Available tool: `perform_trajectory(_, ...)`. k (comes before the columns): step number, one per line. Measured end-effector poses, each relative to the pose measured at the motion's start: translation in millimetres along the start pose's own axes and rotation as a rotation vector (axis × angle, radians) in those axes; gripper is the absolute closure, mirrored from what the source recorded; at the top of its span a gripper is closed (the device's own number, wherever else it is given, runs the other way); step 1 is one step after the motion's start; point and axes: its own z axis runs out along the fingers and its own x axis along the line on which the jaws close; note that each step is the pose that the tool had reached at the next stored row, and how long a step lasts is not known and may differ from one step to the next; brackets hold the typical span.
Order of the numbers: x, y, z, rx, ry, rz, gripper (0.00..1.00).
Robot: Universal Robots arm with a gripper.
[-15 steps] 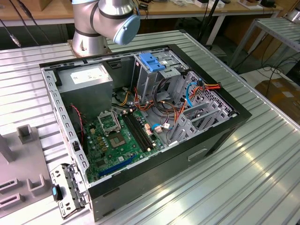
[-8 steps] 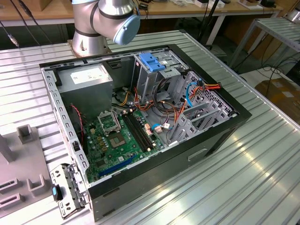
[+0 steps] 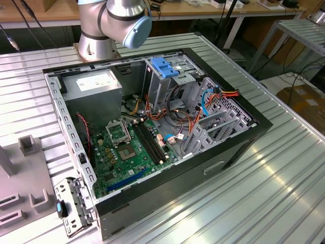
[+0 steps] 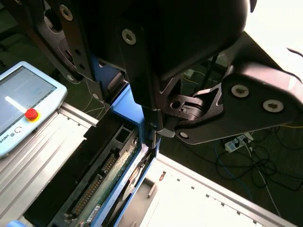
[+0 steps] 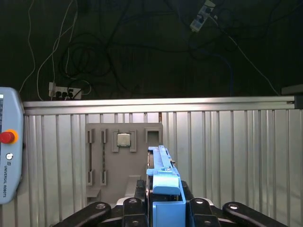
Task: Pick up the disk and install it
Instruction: 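Pick up the disk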
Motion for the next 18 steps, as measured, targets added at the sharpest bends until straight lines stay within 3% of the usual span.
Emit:
perform_trajectory(7, -0.1, -0.8, -0.1, -0.0001, 0.0000, 0.000, 0.63)
perform_trajectory(18, -0.3, -10.3, 0.0, 0.0000, 0.0000, 0.000, 0.63)
